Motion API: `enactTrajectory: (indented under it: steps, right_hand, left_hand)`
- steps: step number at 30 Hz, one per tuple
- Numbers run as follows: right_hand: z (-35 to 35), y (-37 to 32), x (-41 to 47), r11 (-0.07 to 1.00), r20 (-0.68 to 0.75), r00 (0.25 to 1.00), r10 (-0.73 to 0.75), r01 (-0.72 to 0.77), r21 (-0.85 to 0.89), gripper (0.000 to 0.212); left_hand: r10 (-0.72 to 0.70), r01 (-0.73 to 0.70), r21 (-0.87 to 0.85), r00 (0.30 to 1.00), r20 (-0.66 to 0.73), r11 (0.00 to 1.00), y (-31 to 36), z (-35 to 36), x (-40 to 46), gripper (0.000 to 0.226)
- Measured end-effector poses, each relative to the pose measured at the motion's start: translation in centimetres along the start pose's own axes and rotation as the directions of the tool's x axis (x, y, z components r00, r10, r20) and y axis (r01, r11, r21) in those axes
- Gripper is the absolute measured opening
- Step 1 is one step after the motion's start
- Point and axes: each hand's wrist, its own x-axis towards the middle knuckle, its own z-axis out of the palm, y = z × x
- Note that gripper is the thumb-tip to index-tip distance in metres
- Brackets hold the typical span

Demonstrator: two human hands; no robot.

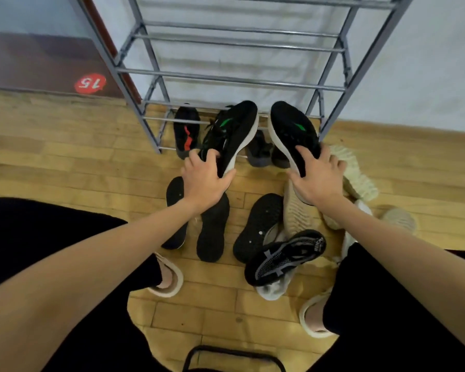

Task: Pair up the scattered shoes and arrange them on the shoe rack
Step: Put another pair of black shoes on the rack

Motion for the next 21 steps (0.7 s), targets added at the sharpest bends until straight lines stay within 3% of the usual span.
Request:
enactTrajectory:
  steps: [7, 13, 21]
  right_hand:
    - [2.0, -0.3, 4.6, 0.999, -0.016, 1.0, 0.014, -0.015, -0.038, 0.06]
    - [4.0, -0.5, 11.0, 0.964, 0.062, 0.984, 0.165, -0.174, 0.202, 0.06]
    - [4.8, -0.7, 19.1, 0.961, -0.084, 0.973, 0.215, -0.195, 0.197, 0.056]
  left_hand:
    - [-0.042, 0.042, -0.004, 0.999, 0.032, 0.999, 2.3, 2.2, 6.5, 0.058]
    - [-0.041, 0.041, 0.011, 0.999, 0.017, 0.999, 2.9, 4.9, 13.1, 0.055]
    - [0.036, -0.036, -0.003, 0.996, -0.087, 0.999, 6.1, 8.1, 19.9, 0.057]
